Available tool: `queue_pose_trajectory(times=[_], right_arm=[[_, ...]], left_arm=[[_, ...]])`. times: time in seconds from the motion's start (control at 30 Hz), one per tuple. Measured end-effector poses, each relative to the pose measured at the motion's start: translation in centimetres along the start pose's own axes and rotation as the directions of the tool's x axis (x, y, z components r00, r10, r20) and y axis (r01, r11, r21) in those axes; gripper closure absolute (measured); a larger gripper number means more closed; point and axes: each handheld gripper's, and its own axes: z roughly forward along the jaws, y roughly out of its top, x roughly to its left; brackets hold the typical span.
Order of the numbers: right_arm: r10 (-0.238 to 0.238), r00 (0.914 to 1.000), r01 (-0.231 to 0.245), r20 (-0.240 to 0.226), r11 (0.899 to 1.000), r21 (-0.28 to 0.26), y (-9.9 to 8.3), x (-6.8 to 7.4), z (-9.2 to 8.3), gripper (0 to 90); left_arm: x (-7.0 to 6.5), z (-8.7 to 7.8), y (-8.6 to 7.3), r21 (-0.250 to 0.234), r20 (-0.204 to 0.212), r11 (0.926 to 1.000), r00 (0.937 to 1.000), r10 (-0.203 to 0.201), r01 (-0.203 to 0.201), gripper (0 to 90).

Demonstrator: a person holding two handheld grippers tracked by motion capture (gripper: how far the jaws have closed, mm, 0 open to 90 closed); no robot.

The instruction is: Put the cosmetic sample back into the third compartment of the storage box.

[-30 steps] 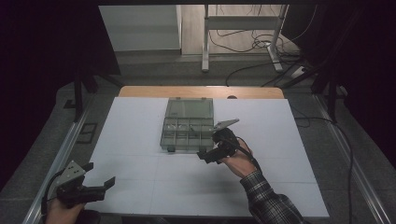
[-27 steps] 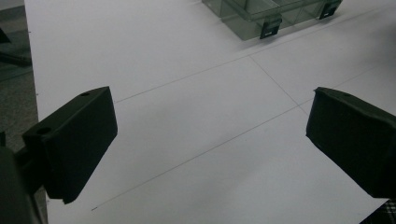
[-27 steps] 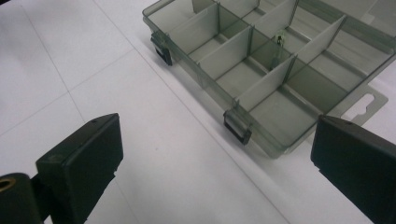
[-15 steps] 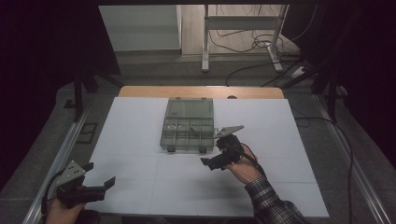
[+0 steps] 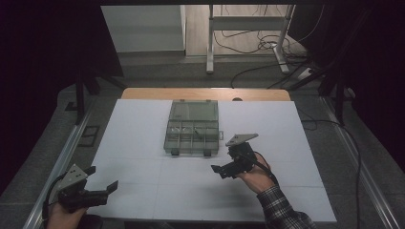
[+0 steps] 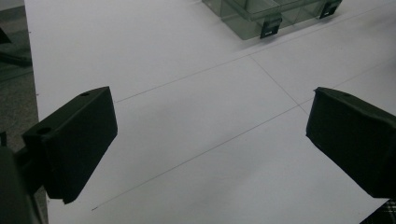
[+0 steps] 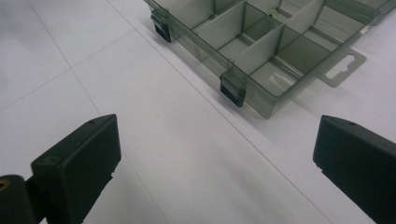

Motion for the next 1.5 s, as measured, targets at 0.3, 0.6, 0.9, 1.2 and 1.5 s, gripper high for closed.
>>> queue_pose_trajectory(times=[0.3,0.6,0.9,1.2,1.5], right_arm=[[-0.003,0.9997,0.003,0.025,1.0,-0.006,-1.3,0.2,-1.9,0.0],[0.016,0.9991,-0.015,0.04,1.0,-0.024,-2.7,0.1,-3.6,0.0],[0.037,0.9972,-0.034,0.065,0.998,-0.049,-4.1,0.0,-5.4,0.0],[0.057,0.994,-0.051,0.093,0.997,-0.06,-5.7,-0.2,-6.9,0.0],[0.075,0.9874,-0.066,0.139,0.995,-0.074,-7.3,-0.1,-8.6,0.0]], left_arm=[[0.0,0.0,0.0,0.0,0.0,1.0,1.0,0.001,-0.001,2.4],[0.0,0.0,0.0,0.0,-0.001,1.0,1.0,0.0,0.0,2.4],[0.0,0.0,0.0,0.001,-0.001,1.0,1.0,-0.001,0.001,2.4],[0.0,0.0,0.0,0.0,-0.001,1.0,1.0,-0.002,0.002,2.4],[0.0,0.0,0.0,-0.001,-0.002,1.0,1.0,-0.005,0.005,2.4]])
